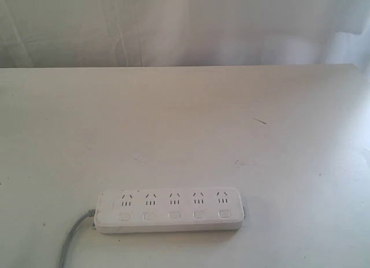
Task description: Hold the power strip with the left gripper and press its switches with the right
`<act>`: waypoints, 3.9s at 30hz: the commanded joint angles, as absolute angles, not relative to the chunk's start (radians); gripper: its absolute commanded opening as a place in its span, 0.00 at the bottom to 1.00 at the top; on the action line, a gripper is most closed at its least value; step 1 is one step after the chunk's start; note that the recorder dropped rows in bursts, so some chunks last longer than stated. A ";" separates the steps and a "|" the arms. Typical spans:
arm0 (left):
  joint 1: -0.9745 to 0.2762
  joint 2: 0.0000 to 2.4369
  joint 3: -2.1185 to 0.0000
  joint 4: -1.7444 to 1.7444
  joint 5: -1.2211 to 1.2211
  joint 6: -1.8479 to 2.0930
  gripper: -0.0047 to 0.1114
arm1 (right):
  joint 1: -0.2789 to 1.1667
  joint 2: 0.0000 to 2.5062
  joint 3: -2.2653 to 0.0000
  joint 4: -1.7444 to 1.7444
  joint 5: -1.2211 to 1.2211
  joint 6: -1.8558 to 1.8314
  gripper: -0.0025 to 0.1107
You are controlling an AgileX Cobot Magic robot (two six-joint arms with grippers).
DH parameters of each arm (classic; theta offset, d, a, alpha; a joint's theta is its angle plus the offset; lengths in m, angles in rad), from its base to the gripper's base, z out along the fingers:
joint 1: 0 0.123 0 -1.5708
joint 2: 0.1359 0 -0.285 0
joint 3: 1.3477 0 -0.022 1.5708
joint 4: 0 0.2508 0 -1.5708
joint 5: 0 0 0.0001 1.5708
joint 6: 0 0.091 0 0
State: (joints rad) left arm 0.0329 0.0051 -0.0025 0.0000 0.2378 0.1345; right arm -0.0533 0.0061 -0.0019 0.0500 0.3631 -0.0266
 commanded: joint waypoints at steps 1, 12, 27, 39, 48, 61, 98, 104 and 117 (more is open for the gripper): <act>0.035 0.000 0.000 -0.005 0.237 0.134 0.04 | -0.051 0.000 0.000 0.048 0.354 -0.018 0.02; 0.035 0.000 0.000 -0.005 0.237 0.134 0.04 | -0.011 0.000 0.000 0.048 0.354 -0.018 0.02; 0.035 0.000 0.000 -0.005 0.237 0.134 0.04 | -0.011 0.000 0.000 0.048 0.354 -0.018 0.02; 0.073 0.000 0.000 -0.006 0.237 0.134 0.04 | -0.011 0.000 0.000 0.048 0.354 -0.010 0.02; 0.097 0.000 0.000 -0.006 0.232 0.134 0.04 | -0.011 0.000 0.000 0.048 0.354 -0.010 0.02; 0.097 0.000 0.000 -0.006 0.247 0.132 0.04 | -0.011 0.000 0.000 0.050 0.354 0.000 0.02; 0.097 0.000 0.000 -0.010 0.294 0.044 0.04 | -0.011 0.000 0.000 0.050 0.354 0.000 0.02; 0.097 0.000 0.000 -0.010 0.294 -0.117 0.04 | -0.011 0.000 0.000 0.050 0.354 0.000 0.02; 0.097 0.000 0.000 -0.005 0.294 0.262 0.04 | -0.011 0.000 0.000 0.050 0.354 0.000 0.02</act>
